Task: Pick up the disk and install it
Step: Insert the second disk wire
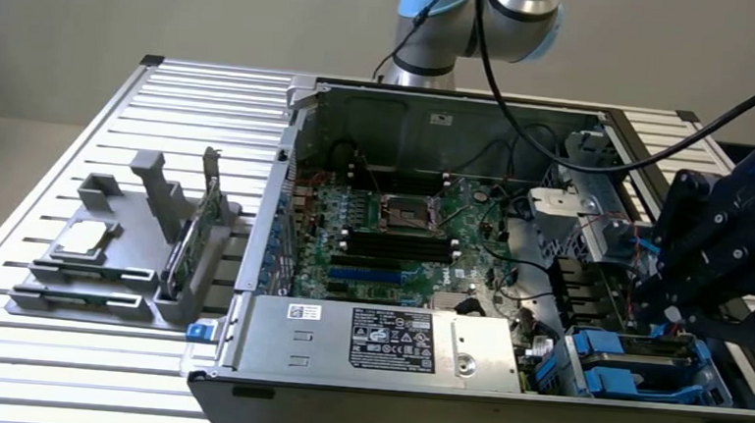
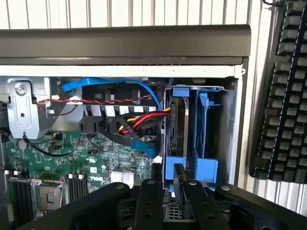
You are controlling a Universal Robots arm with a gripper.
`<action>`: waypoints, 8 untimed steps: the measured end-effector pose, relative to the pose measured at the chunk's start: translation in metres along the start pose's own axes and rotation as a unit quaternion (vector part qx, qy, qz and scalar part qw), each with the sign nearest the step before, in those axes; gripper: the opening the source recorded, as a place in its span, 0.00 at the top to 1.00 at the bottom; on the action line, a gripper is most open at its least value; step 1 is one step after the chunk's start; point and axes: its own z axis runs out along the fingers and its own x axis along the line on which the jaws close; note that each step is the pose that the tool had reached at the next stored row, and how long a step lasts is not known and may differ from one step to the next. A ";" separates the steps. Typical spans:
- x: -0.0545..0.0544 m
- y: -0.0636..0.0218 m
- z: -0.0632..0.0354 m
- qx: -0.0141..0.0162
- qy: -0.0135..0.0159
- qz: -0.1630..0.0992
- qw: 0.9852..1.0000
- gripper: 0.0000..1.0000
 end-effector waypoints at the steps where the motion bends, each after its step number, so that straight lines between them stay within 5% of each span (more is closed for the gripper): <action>1: 0.001 0.0004 -0.0001 0.000 -0.001 0.000 1.000 0.75; 8: 0.012 0.0031 0.0004 0.000 -0.011 0.002 1.000 0.75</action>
